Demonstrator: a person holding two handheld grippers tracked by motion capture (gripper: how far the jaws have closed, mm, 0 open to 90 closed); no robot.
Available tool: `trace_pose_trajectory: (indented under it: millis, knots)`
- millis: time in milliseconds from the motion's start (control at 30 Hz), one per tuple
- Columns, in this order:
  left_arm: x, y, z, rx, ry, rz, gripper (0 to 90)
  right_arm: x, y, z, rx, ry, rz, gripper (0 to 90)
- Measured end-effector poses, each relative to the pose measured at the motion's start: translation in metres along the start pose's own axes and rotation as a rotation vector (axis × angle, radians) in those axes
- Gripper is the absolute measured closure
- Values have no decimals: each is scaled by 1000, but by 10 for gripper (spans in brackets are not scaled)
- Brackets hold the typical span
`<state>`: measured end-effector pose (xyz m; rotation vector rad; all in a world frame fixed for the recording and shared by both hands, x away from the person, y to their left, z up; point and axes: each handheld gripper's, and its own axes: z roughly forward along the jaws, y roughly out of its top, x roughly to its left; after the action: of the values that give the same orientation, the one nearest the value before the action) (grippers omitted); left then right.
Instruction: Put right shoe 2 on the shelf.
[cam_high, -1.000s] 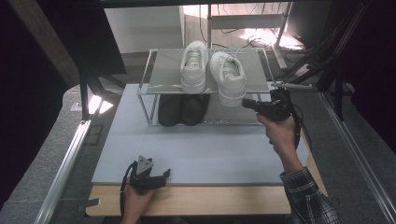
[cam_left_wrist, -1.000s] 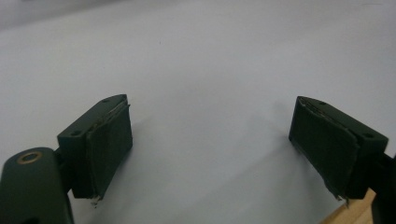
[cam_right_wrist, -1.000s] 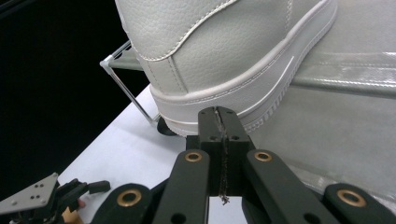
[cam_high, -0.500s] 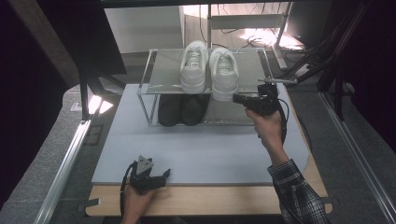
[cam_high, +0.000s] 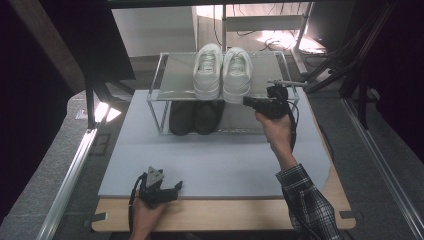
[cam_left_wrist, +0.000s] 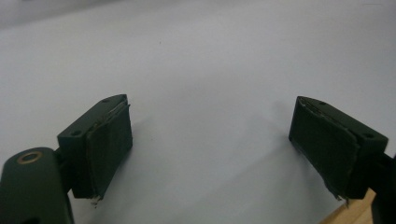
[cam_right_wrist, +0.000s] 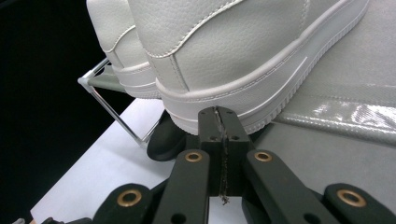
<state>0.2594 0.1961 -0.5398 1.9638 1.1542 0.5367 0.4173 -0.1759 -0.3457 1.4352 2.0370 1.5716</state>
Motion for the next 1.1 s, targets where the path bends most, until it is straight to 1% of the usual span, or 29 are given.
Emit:
trace_pose_trajectory:
  millis: [67, 200, 300, 333, 467, 500, 533, 567, 600, 633, 767, 867, 933, 1100]
  knots:
    - [0, 0, 0, 0, 0, 0, 130, 1, 0, 0, -1, -4, 9, 895]
    - [0, 0, 0, 0, 1, 0, 130, 3, -1, 4, -7, 8, 18, 895]
    - [0, 0, 0, 0, 0, 0, 130, 6, -1, 8, -4, 13, 17, 895]
    - [0, 0, 0, 0, 0, 0, 130, 7, -1, 9, -5, 10, 8, 895]
    - [0, 0, 0, 0, 0, 0, 130, 9, 2, 11, -6, -24, -3, 896]
    - [0, 0, 0, 0, 0, 0, 130, 9, 2, 12, -10, -44, -7, 896]
    - [0, 0, 0, 0, 1, 0, 130, 8, 3, 12, -12, -52, -10, 896]
    - [0, 0, 0, 0, 0, 0, 130, 7, 3, 14, -14, -52, -6, 896]
    - [0, 0, 0, 0, 0, 0, 130, 6, 4, 15, -14, -39, 12, 895]
    - [0, 0, 0, 0, 0, 0, 130, 6, 4, 15, -12, -36, 15, 895]
    - [0, 0, 0, 0, 1, 0, 130, 9, 3, 16, -16, -41, 17, 895]
    - [0, 0, 0, 0, 0, 0, 130, 6, 3, 15, -14, -26, 22, 892]
    - [0, 0, 0, -1, 0, 0, 130, 6, 3, 14, -8, -14, 22, 874]
    - [0, 0, 0, -1, 0, 0, 130, 6, 4, 14, -4, -4, 13, 853]
